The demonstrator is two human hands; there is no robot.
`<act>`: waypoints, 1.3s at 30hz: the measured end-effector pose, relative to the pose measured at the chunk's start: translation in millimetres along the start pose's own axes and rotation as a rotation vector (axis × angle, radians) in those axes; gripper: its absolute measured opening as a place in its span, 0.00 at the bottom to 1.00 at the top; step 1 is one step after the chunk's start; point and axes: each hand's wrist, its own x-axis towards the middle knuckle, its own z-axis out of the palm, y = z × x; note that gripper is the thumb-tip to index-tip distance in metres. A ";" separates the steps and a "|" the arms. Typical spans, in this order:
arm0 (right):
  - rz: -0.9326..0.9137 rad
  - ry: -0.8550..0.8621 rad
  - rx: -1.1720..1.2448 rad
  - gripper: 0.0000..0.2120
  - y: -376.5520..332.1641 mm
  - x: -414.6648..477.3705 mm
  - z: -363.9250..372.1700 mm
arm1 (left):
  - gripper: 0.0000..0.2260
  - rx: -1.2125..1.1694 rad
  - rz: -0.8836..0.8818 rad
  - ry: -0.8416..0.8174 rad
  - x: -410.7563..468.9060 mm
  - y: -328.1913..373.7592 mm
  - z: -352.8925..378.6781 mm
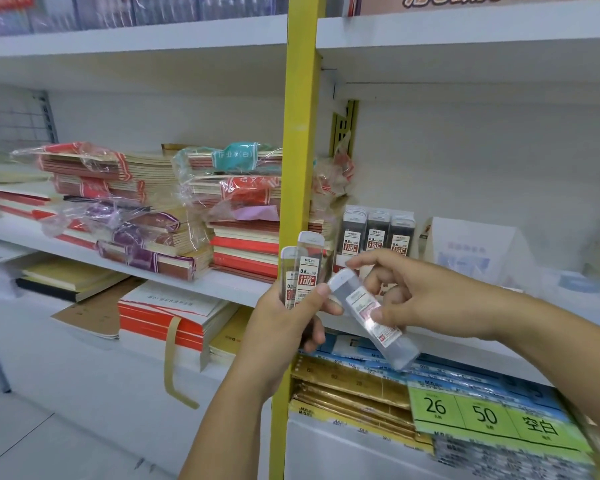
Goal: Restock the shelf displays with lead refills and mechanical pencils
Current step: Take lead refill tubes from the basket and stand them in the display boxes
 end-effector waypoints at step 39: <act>-0.202 0.540 0.253 0.07 -0.8 27.0 1.0 | 0.15 -0.081 -0.070 -0.180 -2.1 -2.3 3.6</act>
